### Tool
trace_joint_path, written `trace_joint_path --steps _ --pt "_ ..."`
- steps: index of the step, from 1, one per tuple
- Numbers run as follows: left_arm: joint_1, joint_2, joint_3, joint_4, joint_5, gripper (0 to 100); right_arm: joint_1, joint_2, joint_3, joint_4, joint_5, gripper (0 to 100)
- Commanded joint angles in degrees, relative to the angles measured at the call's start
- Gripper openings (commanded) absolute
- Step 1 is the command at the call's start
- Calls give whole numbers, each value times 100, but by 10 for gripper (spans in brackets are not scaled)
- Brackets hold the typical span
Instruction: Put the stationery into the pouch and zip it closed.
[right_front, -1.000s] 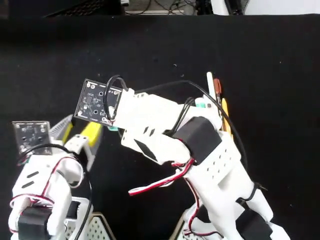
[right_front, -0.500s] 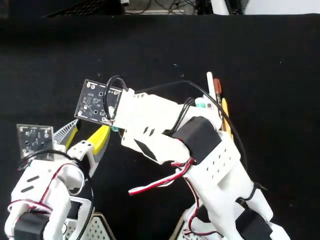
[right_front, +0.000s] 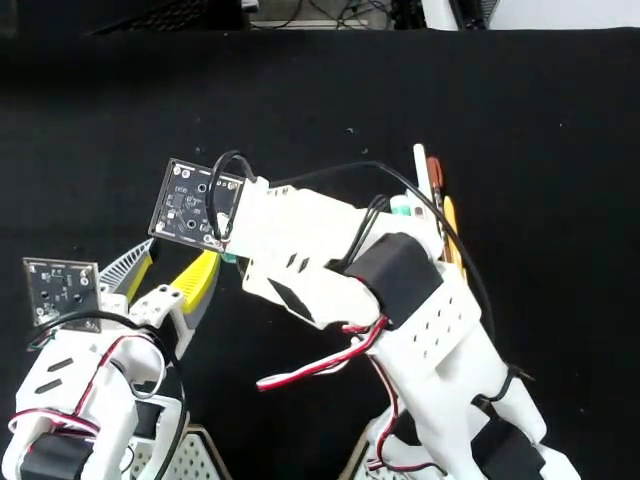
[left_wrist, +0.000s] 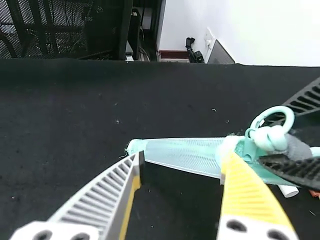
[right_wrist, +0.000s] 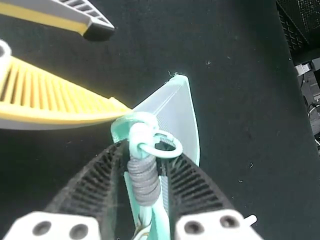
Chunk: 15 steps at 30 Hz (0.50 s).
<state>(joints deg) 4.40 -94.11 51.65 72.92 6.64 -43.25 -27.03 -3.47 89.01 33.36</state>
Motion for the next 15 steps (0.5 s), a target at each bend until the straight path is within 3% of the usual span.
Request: trace_joint_path --steps 1,8,15 --pt "75 -35 -277 18 18 270 -35 22 -22 -123 44 12" --pt "154 -35 -541 246 -193 270 -35 40 -13 -123 44 12" --pt "857 -35 154 -378 -202 270 -35 40 -13 -114 44 12"
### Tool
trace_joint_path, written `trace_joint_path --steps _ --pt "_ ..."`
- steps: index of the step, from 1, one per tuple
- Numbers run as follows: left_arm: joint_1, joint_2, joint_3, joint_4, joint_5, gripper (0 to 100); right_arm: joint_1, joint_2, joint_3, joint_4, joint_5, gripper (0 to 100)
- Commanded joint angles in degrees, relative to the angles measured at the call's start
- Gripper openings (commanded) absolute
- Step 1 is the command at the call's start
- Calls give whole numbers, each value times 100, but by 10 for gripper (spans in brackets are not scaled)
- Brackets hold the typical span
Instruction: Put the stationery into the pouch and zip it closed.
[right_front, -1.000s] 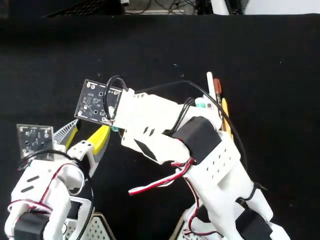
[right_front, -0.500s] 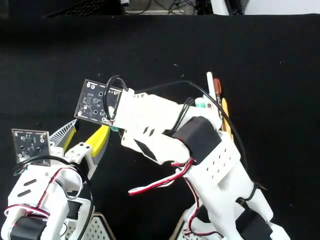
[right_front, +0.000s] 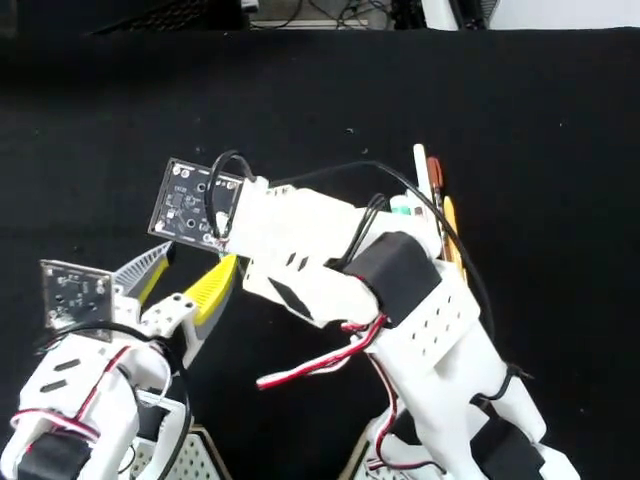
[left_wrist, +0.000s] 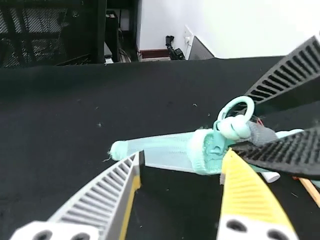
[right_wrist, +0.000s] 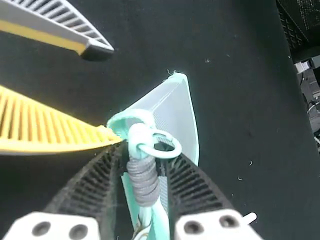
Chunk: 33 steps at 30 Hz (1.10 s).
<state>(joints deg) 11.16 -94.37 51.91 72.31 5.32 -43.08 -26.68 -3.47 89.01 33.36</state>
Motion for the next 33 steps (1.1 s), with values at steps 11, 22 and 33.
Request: trace_joint_path --steps 11,22,33 --pt "-215 -9 171 -580 -70 254 -53 4 110 -149 44 12" --pt "-295 -9 233 -484 -114 72 -26 -22 75 -114 44 12" --pt "-303 -9 233 -413 -730 29 598 -84 -48 -114 211 12"
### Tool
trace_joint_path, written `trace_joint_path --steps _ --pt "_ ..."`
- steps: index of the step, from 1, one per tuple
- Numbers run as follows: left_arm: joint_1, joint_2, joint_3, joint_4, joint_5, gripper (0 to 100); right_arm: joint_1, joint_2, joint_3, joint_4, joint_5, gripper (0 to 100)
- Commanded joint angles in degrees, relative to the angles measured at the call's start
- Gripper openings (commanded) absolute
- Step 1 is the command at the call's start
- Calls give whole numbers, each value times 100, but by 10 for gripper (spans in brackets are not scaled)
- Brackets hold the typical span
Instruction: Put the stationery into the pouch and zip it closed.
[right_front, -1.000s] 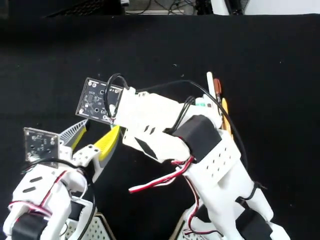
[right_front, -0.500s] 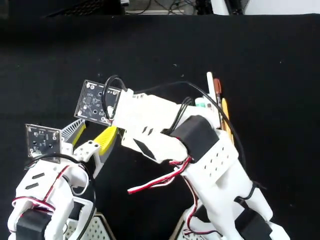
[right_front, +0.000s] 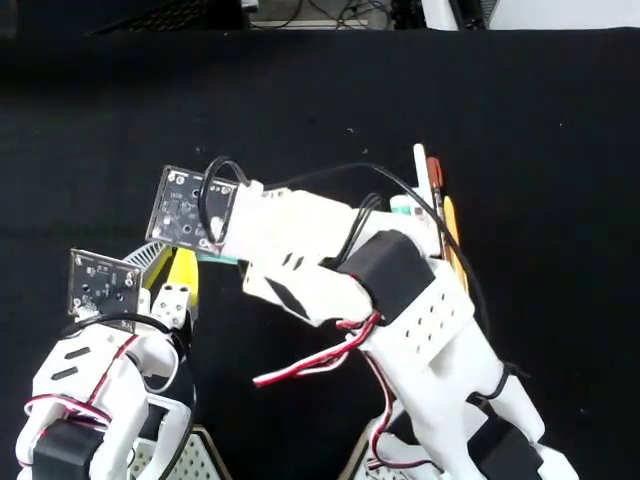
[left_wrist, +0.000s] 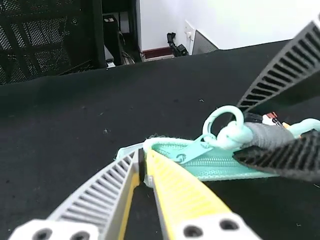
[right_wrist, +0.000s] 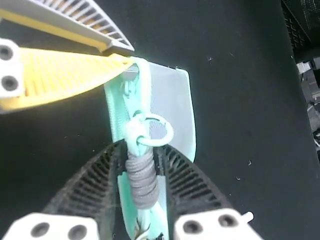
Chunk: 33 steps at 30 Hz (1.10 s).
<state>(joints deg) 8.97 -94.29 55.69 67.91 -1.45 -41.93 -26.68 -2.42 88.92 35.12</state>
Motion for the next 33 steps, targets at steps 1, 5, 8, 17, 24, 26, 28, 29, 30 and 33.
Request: trace_joint_path --steps 1,5,8,17,24,26,28,29,30,33 --pt "-127 -18 -145 26 -53 29 721 -145 -180 -114 26 12" --pt "-673 -18 -180 -18 -53 29 1644 -585 -198 -149 26 12" --pt "-901 -18 -224 -53 -44 29 1899 -998 -154 -114 0 12" --pt "-1103 -18 -268 -88 229 29 2330 -1508 523 -466 -624 12" --pt "-1112 -18 -233 -97 229 29 2945 -1640 2237 -1670 -624 12" --pt "-1112 -18 -251 -97 220 29 3033 -1851 2457 -1855 -633 12" --pt "-1121 -18 -268 -97 220 29 3015 -2105 2492 -1864 -633 12" --pt "-1147 -18 -268 -105 220 29 3015 -2220 2501 -1864 -633 12" --pt "-1209 -18 -277 -105 220 29 3015 -2316 2501 -1864 -633 12" --pt "-1288 -18 -277 -105 220 29 3007 -2440 2598 -1873 -642 12"
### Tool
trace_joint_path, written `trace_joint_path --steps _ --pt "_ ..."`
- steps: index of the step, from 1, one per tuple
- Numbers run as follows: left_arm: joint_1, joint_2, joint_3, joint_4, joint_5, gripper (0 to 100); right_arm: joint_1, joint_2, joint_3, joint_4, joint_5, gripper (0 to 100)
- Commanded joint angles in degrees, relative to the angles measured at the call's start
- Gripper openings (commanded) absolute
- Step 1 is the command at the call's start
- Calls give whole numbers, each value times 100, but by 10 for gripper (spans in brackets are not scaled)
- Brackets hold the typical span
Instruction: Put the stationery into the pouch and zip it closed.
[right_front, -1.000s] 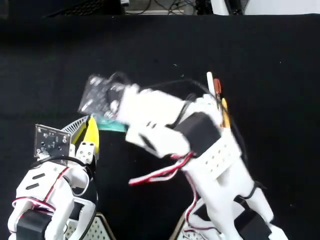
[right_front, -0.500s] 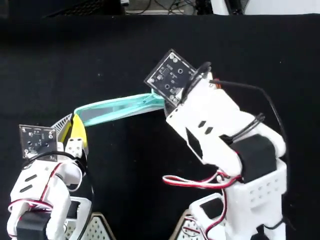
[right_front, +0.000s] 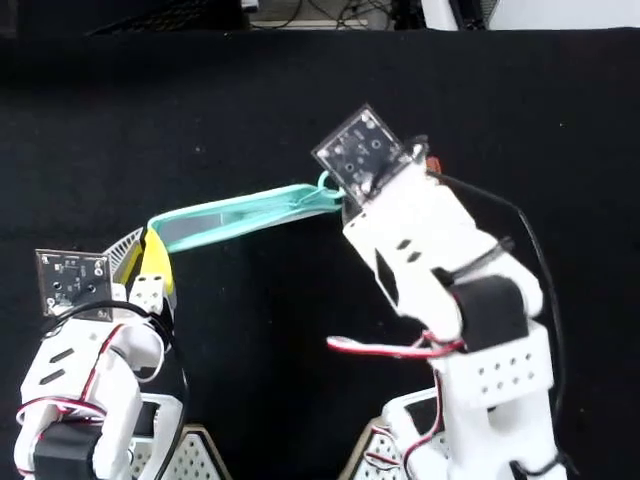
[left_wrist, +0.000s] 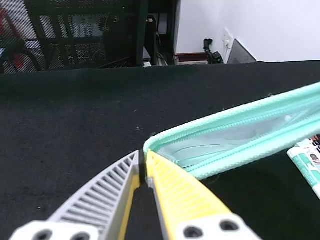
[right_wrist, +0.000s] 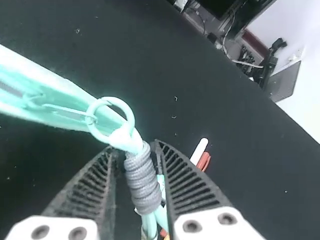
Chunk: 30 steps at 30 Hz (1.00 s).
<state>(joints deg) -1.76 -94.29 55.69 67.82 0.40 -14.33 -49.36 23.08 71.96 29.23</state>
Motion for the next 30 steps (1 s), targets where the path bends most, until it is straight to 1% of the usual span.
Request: trace_joint_path --steps 1,6,10,11,14,17,21,30 --pt "-198 -18 -259 -97 35 29 229 -171 101 -176 -105 12" --pt "-40 -18 -224 -97 35 38 -158 -171 444 -211 -193 12" --pt "101 35 -198 -35 44 145 -220 -198 453 -211 -202 12" --pt "154 35 -154 -35 44 156 -220 -207 453 -211 -202 12" --pt "409 44 -92 -35 26 145 -211 -207 470 -211 -202 12" --pt "681 44 -92 53 -273 144 -202 -207 479 -211 -202 12" --pt "963 44 -75 141 -352 144 -211 -207 479 -193 -202 12" --pt "954 44 66 105 -360 135 -211 -215 479 -167 -202 12"
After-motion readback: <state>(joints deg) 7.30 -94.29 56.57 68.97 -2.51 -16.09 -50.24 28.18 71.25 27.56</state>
